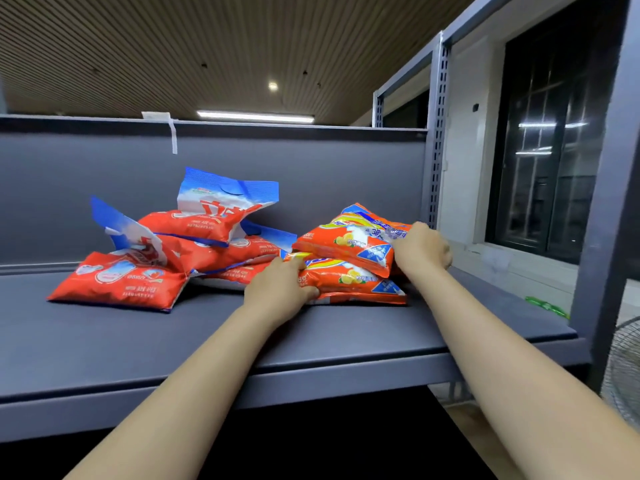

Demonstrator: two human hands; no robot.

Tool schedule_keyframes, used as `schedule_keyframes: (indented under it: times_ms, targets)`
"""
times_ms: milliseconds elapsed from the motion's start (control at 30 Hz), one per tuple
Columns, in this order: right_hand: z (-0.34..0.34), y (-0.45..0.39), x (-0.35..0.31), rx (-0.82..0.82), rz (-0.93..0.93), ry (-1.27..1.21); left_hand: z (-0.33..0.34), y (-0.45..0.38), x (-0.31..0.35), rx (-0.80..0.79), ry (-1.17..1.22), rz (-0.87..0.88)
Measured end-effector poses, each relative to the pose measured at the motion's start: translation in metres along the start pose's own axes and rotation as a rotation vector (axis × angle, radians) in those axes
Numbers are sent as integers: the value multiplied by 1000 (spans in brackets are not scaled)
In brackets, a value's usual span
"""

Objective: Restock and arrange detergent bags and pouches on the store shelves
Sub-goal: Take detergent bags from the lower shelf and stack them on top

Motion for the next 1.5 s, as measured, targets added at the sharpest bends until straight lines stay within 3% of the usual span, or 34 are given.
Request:
schedule_keyframes:
  times_ms: [100,200,367,567,733,1200,1500]
  targets:
    - [-2,7,-3,-10,-142,10,-1,1,2,-25,-38,5]
    - [1,18,0,-141,-200,-198,-2,5,3,-44,-86,-1]
    - [-1,36,9,-279,-304,-189,-7,18,8,30,-88,-34]
    - [-24,59,6,-180,-402,-178,-28,44,4,135,-63,-73]
    - [-35,103,-5,-209,-534,-135,-59,75,-18,213,-41,-101]
    - [-29,291,-77,-410,-782,-249,-150,217,-168,330,-96,-204]
    - [13,437,-141,-585,-851,-260,-185,326,-308,239,-160,-313]
Point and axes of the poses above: each hand's wrist, its own y-axis away from the middle knuckle, its own z-axis out of the palm, x = y × z, the point moved 4 cm from there along -y, towards the middle knuckle, and after that the axes turned 3 degrees about -z, right-handed, at the moved point
